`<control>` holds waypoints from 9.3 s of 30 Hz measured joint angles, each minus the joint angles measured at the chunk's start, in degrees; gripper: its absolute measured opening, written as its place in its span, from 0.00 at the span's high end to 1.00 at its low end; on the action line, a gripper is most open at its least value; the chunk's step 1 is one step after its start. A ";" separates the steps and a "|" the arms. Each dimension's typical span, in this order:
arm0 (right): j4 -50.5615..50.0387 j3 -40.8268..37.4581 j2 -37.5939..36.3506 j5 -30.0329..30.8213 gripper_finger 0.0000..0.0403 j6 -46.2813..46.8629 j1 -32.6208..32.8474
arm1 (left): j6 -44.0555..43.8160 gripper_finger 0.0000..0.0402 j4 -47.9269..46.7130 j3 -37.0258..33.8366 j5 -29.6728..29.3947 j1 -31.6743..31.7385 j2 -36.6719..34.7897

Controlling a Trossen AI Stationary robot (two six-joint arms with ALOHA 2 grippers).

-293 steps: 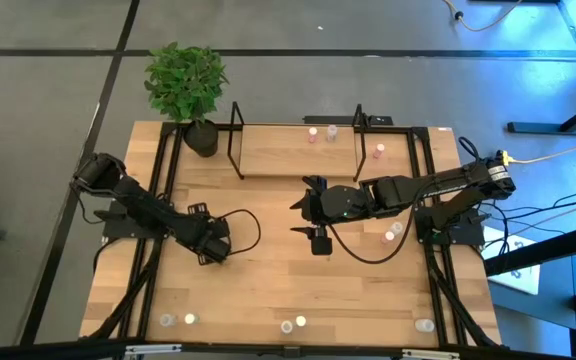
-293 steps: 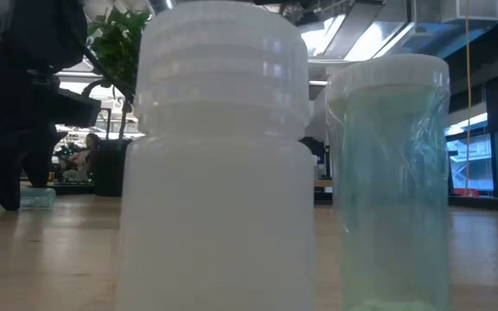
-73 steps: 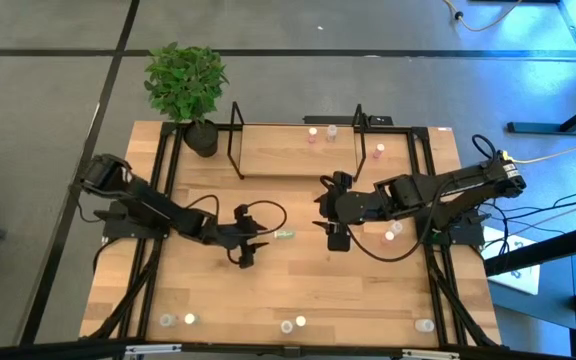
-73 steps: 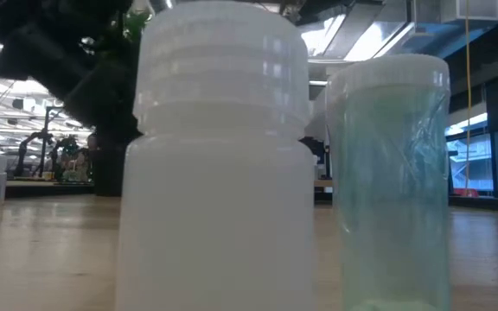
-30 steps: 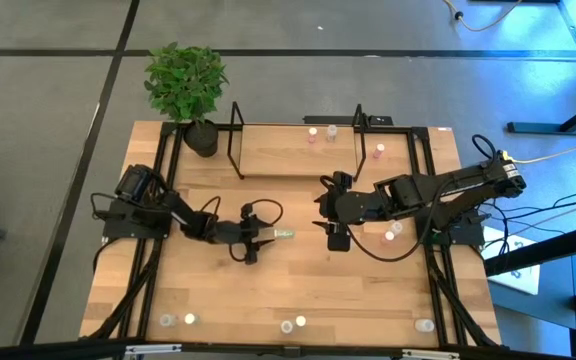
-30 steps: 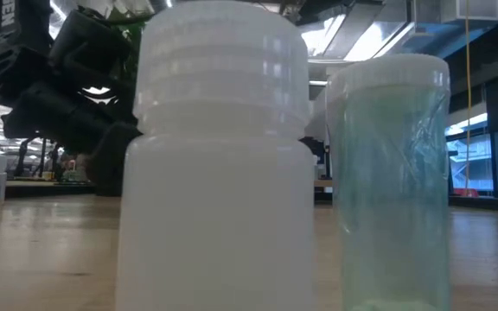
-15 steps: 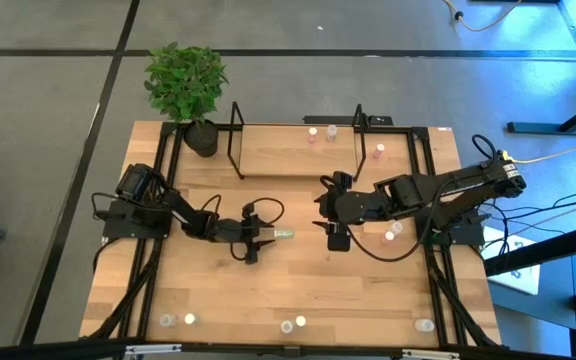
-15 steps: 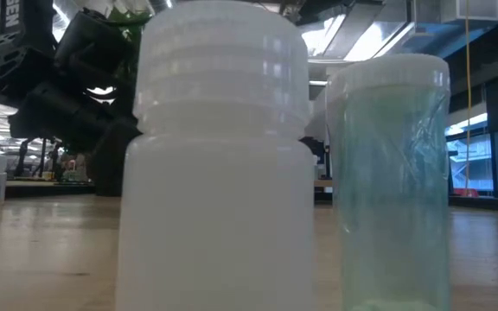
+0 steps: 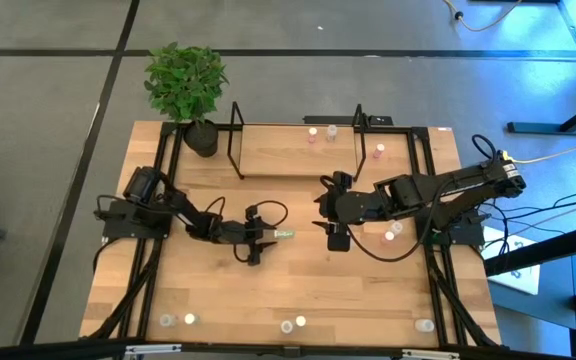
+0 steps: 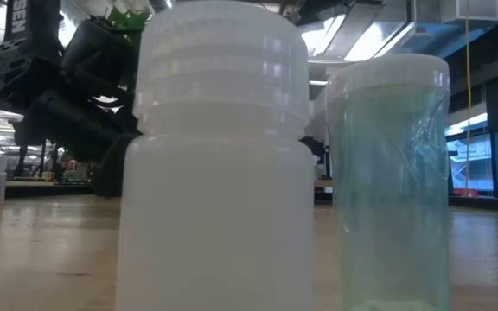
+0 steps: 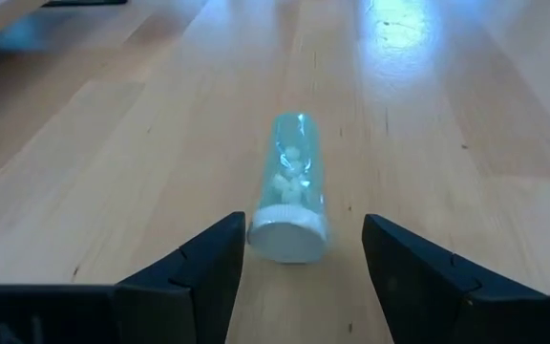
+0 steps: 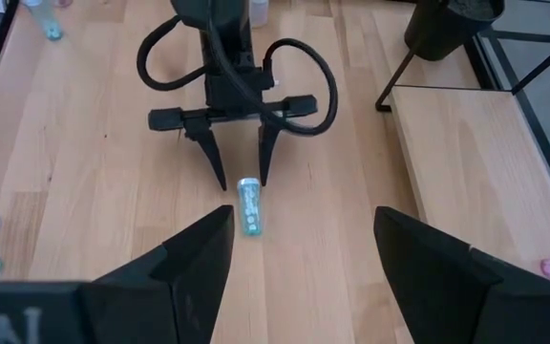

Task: Pick and place medicine bottles onto shelf by color
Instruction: Put the top blue medicine bottle on the shelf

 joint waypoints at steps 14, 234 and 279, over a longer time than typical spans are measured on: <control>0.57 0.00 0.00 0.00 0.37 -0.01 -0.01 | -1.79 0.52 0.73 1.30 2.21 1.47 2.49; -5.62 -0.04 -1.11 1.00 0.37 1.35 0.02 | 34.29 0.75 -147.09 97.97 8.28 52.37 12.96; -5.65 0.02 0.27 40.97 0.37 16.52 -2.67 | 34.34 0.75 -147.17 95.47 7.96 48.98 12.96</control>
